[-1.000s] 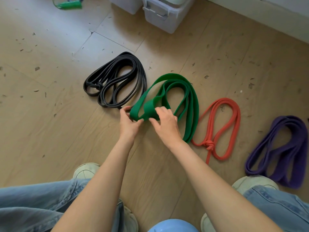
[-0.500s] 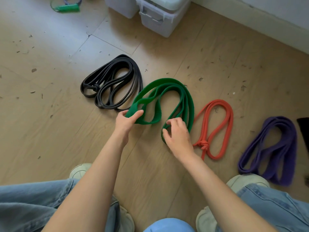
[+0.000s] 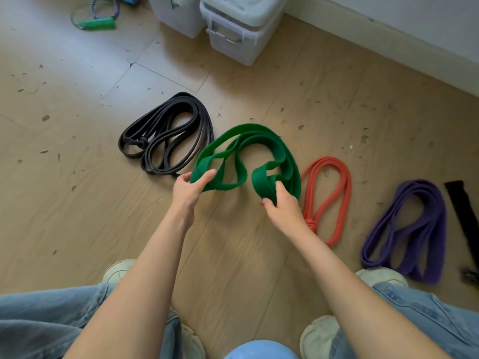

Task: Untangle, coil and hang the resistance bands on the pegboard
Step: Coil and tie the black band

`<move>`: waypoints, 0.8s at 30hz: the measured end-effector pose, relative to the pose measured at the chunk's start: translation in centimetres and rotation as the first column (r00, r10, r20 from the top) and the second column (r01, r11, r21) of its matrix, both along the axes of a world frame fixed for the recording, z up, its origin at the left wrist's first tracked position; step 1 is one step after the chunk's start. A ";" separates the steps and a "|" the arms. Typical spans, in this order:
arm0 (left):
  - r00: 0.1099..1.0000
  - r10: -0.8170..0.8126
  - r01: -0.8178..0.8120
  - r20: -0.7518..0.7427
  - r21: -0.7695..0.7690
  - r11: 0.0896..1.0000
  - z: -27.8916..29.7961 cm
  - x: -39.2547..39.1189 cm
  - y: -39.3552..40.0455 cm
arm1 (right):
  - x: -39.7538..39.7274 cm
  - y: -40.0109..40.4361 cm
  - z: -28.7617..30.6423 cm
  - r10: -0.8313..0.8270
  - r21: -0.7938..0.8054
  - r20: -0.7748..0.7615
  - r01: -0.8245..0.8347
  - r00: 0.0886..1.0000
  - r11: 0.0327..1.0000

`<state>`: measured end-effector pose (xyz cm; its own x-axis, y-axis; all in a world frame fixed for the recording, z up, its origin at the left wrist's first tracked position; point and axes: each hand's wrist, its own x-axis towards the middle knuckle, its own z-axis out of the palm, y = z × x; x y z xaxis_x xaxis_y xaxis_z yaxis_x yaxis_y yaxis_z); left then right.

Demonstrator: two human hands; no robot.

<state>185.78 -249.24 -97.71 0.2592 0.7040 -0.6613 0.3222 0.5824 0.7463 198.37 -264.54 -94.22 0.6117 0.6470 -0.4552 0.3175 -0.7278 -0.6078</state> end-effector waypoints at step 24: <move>0.998 -0.045 0.042 0.049 0.065 0.997 0.8 0.7 -1.3 | -1.5 6.9 0.9 0.103 -0.017 0.263 -0.102 0.959 0.995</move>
<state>186.51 -250.49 -96.91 0.3227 0.7314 -0.6008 0.3071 0.5195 0.7974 196.87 -257.67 -93.33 0.6406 0.7113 -0.2893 0.5390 -0.6849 -0.4903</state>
